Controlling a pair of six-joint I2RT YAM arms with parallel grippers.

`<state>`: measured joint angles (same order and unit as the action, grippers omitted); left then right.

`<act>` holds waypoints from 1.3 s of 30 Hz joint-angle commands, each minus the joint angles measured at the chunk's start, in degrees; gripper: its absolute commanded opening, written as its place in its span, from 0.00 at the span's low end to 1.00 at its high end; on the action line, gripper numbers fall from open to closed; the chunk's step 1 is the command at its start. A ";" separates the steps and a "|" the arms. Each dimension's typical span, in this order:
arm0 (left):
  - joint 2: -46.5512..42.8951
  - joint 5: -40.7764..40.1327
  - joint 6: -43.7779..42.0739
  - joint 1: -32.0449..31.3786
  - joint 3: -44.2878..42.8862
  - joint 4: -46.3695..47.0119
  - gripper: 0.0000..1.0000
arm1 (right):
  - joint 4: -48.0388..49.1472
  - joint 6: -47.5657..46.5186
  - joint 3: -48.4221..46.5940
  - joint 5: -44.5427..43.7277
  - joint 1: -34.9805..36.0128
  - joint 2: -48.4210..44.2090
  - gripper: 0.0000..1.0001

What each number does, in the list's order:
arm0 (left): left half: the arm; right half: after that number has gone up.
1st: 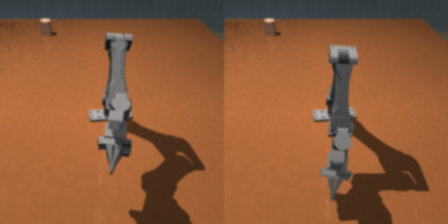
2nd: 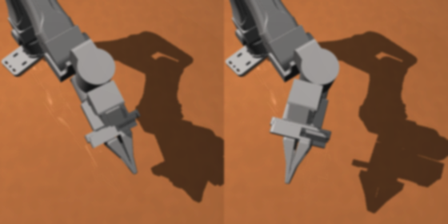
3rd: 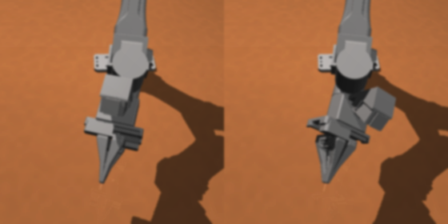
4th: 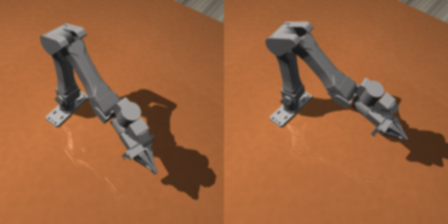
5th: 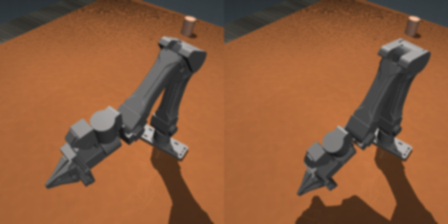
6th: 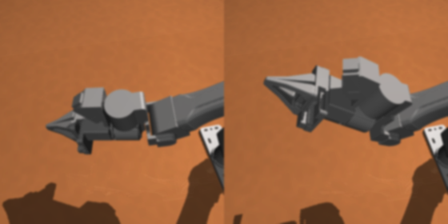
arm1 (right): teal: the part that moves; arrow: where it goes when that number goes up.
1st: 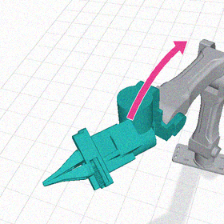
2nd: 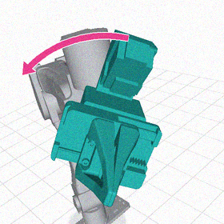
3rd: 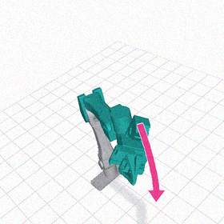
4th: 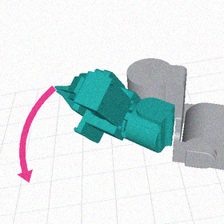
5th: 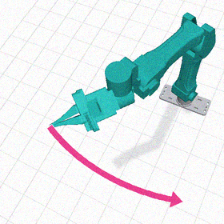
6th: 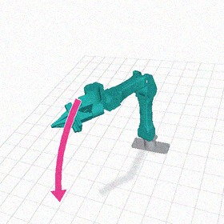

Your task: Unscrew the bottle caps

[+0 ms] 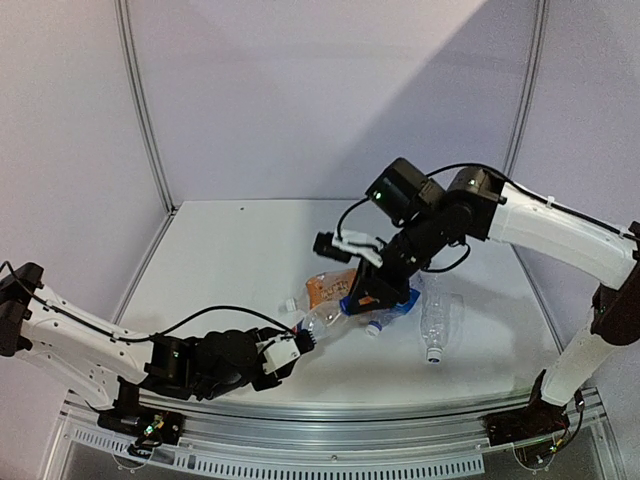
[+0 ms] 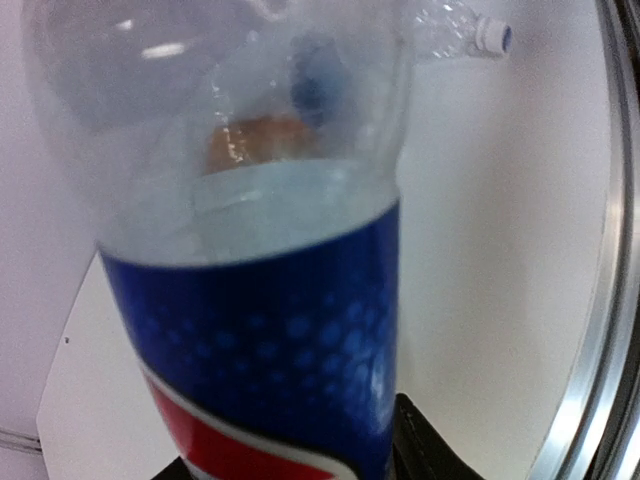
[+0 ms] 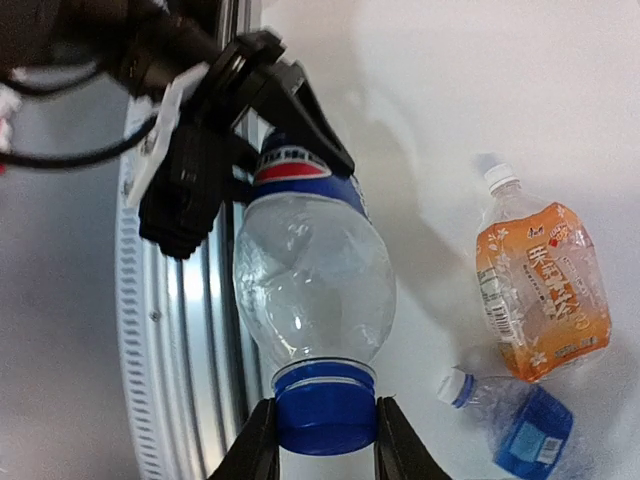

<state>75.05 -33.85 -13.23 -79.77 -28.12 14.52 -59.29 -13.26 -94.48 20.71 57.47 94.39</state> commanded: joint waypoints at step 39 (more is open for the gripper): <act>-1.49 -6.06 -1.79 -1.68 -0.87 4.03 0.00 | 13.45 47.47 16.02 -6.82 -3.81 -19.08 0.57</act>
<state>72.47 -36.67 -13.93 -80.18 -27.59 16.88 -38.11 16.36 -79.90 8.34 58.17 75.77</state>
